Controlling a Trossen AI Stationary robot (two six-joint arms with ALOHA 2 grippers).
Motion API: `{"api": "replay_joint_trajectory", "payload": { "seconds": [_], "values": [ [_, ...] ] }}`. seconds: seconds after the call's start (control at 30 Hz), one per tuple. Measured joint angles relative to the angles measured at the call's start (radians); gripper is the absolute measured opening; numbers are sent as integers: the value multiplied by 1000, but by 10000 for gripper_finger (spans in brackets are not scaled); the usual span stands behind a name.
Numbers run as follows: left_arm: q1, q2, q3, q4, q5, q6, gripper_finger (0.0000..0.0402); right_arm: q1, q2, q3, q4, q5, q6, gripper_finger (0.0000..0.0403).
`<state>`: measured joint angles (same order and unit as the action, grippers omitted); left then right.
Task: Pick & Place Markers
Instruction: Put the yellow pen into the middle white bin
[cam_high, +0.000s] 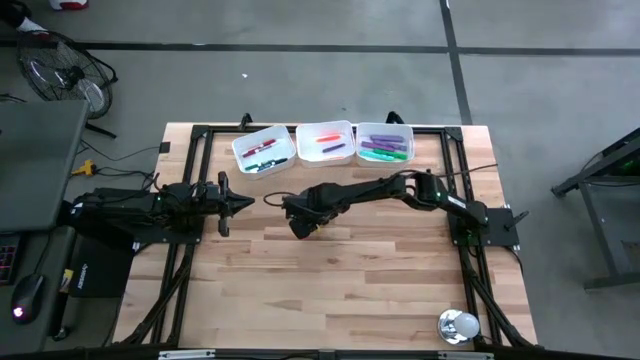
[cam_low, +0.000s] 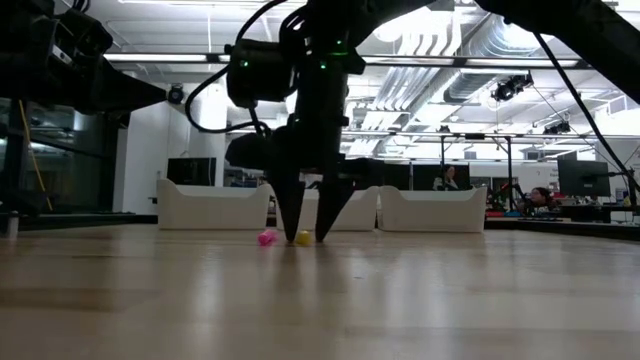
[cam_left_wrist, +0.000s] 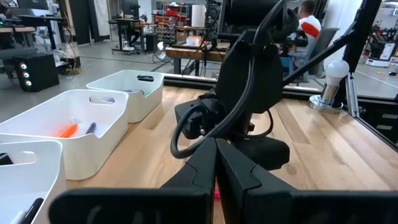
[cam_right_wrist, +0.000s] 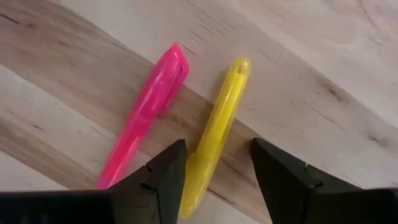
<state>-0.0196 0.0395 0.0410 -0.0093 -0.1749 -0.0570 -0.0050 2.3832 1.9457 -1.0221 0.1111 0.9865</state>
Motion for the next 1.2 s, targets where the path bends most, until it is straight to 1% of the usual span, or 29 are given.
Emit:
{"api": "replay_joint_trajectory", "payload": {
  "seconds": [0.2,0.47,0.7,0.8,0.93,1.2],
  "values": [
    [0,0,0,0,0,0,7,4,3,0,-31,40,4,174],
    [0,0,0,0,0,0,7,-34,4,-1,-26,13,-2,174],
    [0,0,0,0,0,0,7,-43,4,-3,-16,-16,-123,171],
    [0,0,0,0,0,0,7,-40,5,-4,-13,-9,-175,160],
    [0,0,0,0,0,0,7,-41,3,-32,1,-15,-197,137],
    [0,0,0,0,0,0,7,-39,-15,-146,85,-72,-255,85]
  ]
}}
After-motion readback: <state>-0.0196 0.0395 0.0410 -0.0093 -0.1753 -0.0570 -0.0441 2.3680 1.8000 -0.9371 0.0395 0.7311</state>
